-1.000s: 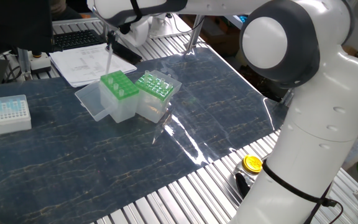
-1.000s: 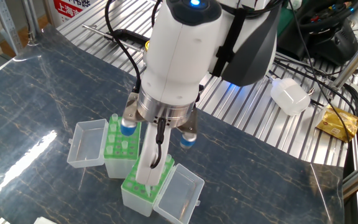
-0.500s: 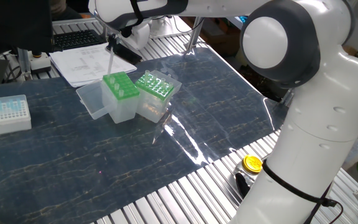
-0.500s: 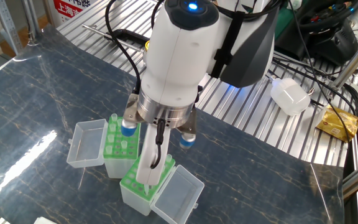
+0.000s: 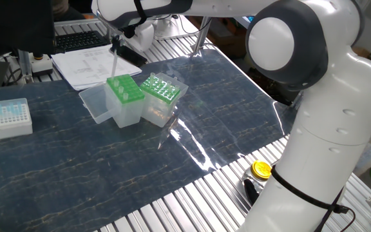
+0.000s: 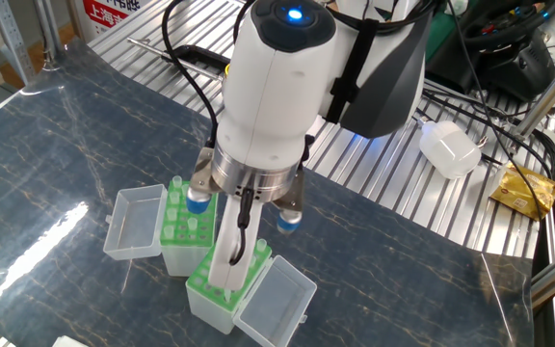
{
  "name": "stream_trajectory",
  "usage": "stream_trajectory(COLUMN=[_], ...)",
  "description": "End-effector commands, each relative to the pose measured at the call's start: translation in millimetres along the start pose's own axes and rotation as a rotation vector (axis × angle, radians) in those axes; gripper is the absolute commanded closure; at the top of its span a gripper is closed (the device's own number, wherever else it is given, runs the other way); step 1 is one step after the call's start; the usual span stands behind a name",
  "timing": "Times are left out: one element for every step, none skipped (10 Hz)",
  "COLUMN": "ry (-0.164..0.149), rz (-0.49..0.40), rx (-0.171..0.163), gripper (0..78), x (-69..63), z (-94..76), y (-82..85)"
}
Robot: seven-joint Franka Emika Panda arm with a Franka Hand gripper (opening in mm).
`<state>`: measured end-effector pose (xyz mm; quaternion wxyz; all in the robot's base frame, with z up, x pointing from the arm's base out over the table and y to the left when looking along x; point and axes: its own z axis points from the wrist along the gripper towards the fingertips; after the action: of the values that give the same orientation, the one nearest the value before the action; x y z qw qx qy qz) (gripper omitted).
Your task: Transfer all large pipette tips from one holder to another
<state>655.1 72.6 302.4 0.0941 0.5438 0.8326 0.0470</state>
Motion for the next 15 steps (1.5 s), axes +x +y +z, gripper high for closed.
stream_trajectory(ry=[0.002, 0.002, 0.002, 0.002, 0.002, 0.002, 0.002, 0.002, 0.002, 0.002, 0.002, 0.002, 0.002, 0.028, 0.029], rz=[0.005, 0.005, 0.005, 0.005, 0.005, 0.005, 0.005, 0.005, 0.005, 0.005, 0.005, 0.005, 0.005, -0.076, -0.08], rx=[0.002, 0.002, 0.002, 0.002, 0.002, 0.002, 0.002, 0.002, 0.002, 0.002, 0.002, 0.002, 0.002, 0.04, 0.045], gripper=[0.1, 0.1, 0.1, 0.1, 0.1, 0.1, 0.1, 0.1, 0.1, 0.1, 0.1, 0.1, 0.1, 0.1, 0.1], x=[-0.4, -0.4, -0.4, -0.4, -0.4, -0.4, -0.4, -0.4, -0.4, -0.4, -0.4, -0.4, -0.4, -16.0, -17.6], z=[-1.2, -1.2, -1.2, -1.2, -1.2, -1.2, -1.2, -1.2, -1.2, -1.2, -1.2, -1.2, -1.2, 7.9, 9.4], y=[1.7, 1.7, 1.7, 1.7, 1.7, 1.7, 1.7, 1.7, 1.7, 1.7, 1.7, 1.7, 1.7, -25.2, -27.7])
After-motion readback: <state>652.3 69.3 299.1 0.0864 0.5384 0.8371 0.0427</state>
